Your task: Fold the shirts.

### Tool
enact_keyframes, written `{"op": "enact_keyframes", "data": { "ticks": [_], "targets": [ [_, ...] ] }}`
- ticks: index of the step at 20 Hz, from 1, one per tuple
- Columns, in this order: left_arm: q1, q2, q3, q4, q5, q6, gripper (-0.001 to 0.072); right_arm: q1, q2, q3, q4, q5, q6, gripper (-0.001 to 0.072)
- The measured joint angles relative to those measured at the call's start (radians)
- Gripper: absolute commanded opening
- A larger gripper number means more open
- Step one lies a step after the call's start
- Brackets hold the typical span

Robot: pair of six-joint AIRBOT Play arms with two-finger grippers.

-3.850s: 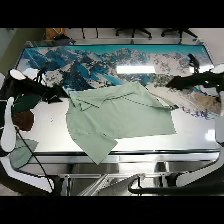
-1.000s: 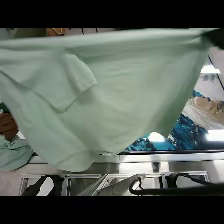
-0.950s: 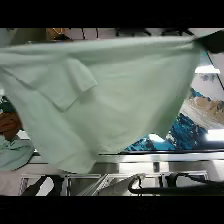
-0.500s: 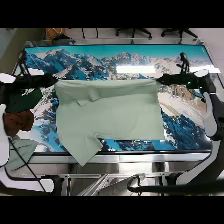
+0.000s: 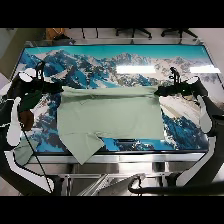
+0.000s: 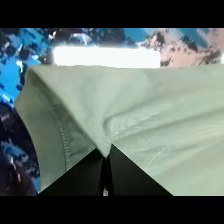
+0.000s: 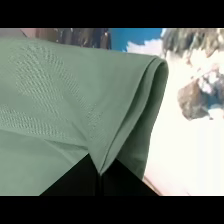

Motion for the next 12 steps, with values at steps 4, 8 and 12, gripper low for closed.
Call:
{"op": "enact_keyframes", "data": {
  "ticks": [4,8,12],
  "targets": [
    [-0.003,-0.007,-0.003,0.031,-0.043,-0.03,0.0684,0.007,0.014,-0.002,-0.024,0.016,0.008,0.0384],
    [0.021,0.006,0.082,0.039,-0.26,-0.101,0.0647,-0.021,0.113,0.006,-0.058,0.095,0.06,0.0383],
    [0.072,0.153,-0.073,0.04,-0.445,-0.148,0.0648,-0.118,0.251,-0.082,-0.104,0.241,0.124,0.0381]
  ]
}}
